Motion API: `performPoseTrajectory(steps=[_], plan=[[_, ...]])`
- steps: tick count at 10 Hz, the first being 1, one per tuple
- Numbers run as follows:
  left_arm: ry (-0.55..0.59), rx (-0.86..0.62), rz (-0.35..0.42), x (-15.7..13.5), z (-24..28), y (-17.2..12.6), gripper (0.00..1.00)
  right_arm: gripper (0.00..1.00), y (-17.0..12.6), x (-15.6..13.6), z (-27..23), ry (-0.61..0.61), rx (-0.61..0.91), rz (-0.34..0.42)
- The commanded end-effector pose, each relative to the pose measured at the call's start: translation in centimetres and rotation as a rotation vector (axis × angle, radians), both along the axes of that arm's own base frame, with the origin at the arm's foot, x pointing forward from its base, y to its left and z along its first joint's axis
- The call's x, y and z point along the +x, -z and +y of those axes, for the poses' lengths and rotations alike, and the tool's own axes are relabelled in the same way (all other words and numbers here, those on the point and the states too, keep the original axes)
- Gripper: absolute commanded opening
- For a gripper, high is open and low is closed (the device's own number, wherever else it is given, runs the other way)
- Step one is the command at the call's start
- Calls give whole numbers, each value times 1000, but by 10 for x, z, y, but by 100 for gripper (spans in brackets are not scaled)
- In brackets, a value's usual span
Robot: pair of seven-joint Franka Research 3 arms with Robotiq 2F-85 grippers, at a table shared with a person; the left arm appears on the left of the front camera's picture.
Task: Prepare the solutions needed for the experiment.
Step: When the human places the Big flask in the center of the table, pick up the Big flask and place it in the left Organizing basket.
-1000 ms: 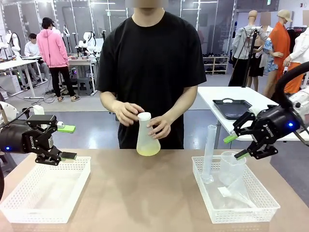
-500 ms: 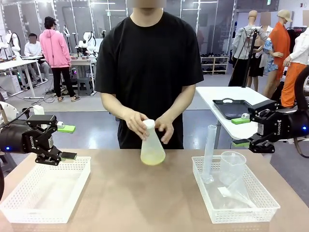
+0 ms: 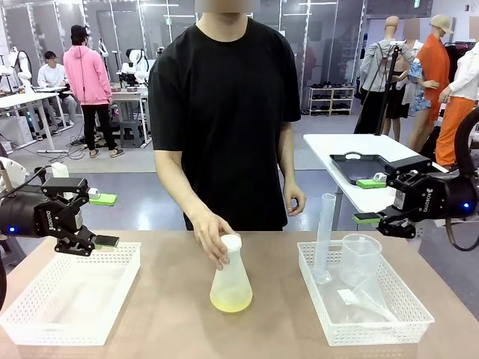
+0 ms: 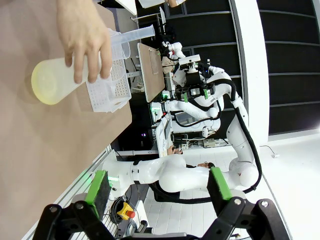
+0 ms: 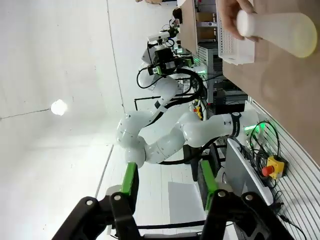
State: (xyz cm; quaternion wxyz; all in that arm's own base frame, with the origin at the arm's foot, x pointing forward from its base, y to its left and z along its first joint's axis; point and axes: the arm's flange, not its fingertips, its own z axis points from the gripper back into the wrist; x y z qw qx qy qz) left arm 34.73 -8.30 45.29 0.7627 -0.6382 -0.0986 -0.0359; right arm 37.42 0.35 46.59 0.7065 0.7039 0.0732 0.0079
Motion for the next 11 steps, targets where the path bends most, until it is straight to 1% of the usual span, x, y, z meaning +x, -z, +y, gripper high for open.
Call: performPoseTrajectory(steps=[1,2,3,4,5,6,7,8,11], plan=[[8,-13,2,0,-1,-2,100,61,1,-2,1,13,20,-5],[8,-13,2,0,-1,-2,100,61,2,-3,2,-4,31,3],[8,-13,2,0,-1,-2,100,81,1,-5,5,-26,8,-4],[8,-13,2,0,-1,-2,100,81,0,-6,7,-23,-5,-17],[8,-13,2,0,-1,-2,100,100,-1,-7,9,-20,-8,-11],[8,-13,2,0,-1,-2,100,83,-2,-5,10,-2,-33,11],[8,-13,2,0,-1,-2,100,83,-4,-3,13,32,-74,59],[8,-13,2,0,-1,-2,100,83,0,-2,9,-20,-8,2],[8,-13,2,0,-1,-2,100,83,0,-2,9,-20,-8,2]])
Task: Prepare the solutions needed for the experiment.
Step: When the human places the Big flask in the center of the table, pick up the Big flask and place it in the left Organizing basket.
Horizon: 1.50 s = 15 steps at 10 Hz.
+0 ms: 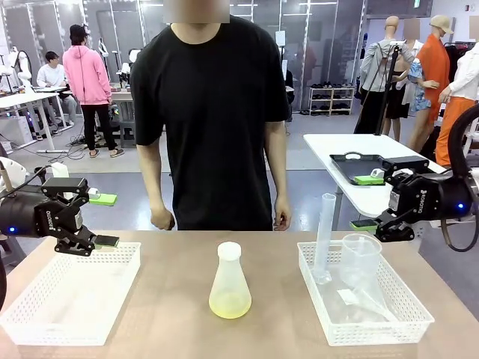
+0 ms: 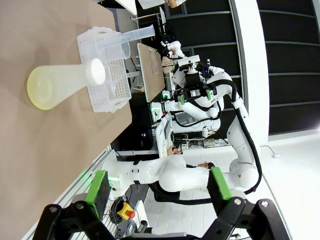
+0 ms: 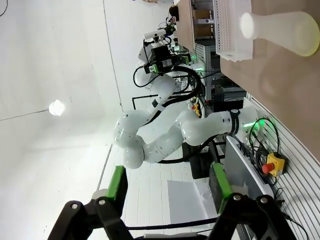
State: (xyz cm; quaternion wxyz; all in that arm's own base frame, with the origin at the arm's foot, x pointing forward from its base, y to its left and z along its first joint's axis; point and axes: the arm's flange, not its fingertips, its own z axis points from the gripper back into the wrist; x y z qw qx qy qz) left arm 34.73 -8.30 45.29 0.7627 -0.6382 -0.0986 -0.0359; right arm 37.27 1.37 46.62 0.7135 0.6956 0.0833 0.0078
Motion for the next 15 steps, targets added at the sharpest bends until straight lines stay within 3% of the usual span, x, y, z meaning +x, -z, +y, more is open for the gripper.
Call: performPoseTrajectory(steps=[1,8,10,12,15], plan=[[8,-13,2,0,-1,-2,100,83,0,-1,-2,-5,14,-11],[0,0,0,0,0,0,100,83,0,-1,-2,-5,14,-11],[32,94,-280,40,15,13,100,83,0,-1,-2,-5,14,-11],[149,169,-667,64,21,23,100,83,0,-1,-2,-5,14,-11],[108,248,-921,77,-3,32,100,83,0,-1,-2,-5,14,-11]])
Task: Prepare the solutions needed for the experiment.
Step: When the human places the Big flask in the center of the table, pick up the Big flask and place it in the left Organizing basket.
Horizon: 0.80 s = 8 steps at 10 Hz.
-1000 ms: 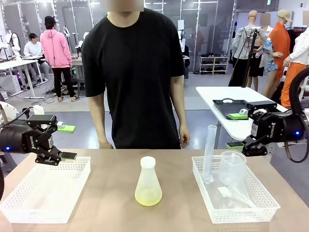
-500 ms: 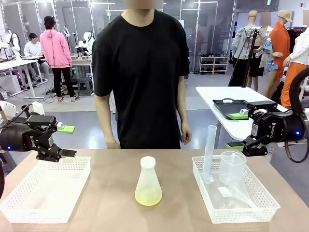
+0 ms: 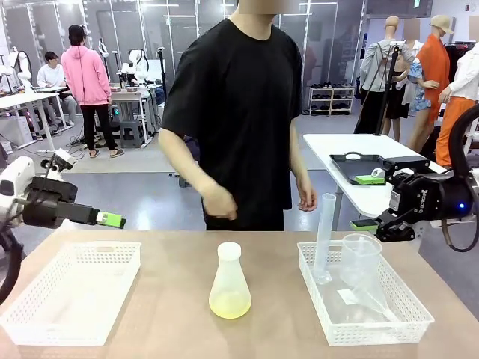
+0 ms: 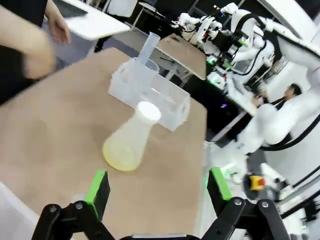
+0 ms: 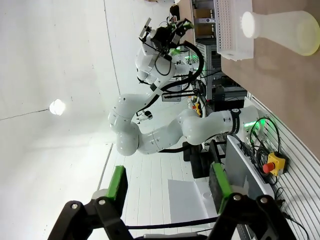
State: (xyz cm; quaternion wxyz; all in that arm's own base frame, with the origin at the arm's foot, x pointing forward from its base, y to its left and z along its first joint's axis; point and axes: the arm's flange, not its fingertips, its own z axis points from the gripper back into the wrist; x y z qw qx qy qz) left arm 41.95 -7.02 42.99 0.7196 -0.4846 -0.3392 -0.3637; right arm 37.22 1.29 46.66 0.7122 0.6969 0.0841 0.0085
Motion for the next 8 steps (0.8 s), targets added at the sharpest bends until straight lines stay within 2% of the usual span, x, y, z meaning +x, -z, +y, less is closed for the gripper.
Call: performPoseTrajectory(steps=[1,2,3,4,5,8], plan=[[-70,46,-187,9,-24,14,100,83,1,0,-1,-3,10,-12],[-95,121,-285,8,-31,18,100,83,1,0,-1,-3,10,-12],[-100,158,-334,7,-35,22,100,83,1,0,-1,-3,10,-12],[-101,187,-336,5,-37,25,100,83,1,0,-1,-3,10,-12],[-53,111,-268,9,-23,9,100,83,1,0,-1,-3,10,-12],[-53,111,-268,9,-23,9,100,83,1,0,-1,-3,10,-12]])
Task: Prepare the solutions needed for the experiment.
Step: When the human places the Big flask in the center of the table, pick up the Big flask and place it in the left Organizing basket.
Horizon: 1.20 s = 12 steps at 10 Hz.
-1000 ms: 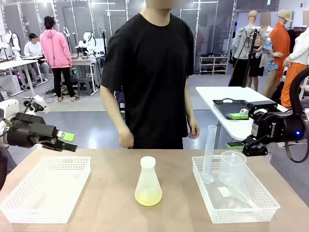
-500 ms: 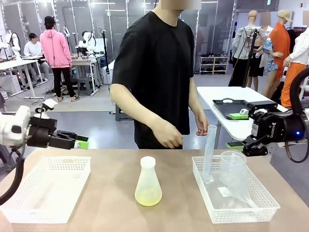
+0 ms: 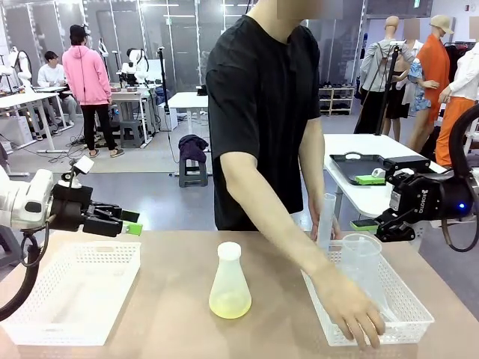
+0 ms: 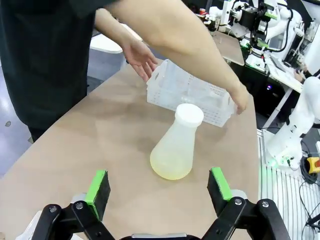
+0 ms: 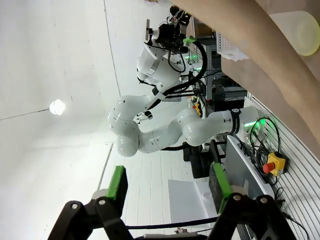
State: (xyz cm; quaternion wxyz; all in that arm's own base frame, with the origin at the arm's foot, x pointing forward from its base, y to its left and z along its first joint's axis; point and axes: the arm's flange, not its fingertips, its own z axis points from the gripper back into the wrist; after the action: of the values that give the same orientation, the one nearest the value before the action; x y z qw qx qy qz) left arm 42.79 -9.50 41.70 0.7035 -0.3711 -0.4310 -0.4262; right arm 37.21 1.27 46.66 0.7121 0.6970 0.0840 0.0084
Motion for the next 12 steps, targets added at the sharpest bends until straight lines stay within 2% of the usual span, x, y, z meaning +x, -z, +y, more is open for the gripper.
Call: performPoseTrajectory(steps=[1,4,5,6,8,9,10,11,12], plan=[[12,-12,20,1,2,-4,100,83,1,0,-1,-3,10,-12],[0,-5,6,0,0,0,100,83,1,0,-1,-3,10,-12],[101,62,-120,5,-18,2,100,83,1,0,-1,-3,10,-12],[177,106,-206,7,-31,5,100,83,1,0,-1,-3,10,-12],[294,131,-333,8,-52,14,100,83,1,0,-1,-3,10,-12],[315,127,-379,9,-62,17,100,83,1,0,-1,-3,10,-12],[349,141,-331,13,-64,23,100,83,1,0,-1,-3,10,-12],[337,159,-269,15,-63,25,100,83,1,0,-1,-3,10,-12],[329,140,-332,0,-64,15,100,83,1,0,-1,-3,10,-12]])
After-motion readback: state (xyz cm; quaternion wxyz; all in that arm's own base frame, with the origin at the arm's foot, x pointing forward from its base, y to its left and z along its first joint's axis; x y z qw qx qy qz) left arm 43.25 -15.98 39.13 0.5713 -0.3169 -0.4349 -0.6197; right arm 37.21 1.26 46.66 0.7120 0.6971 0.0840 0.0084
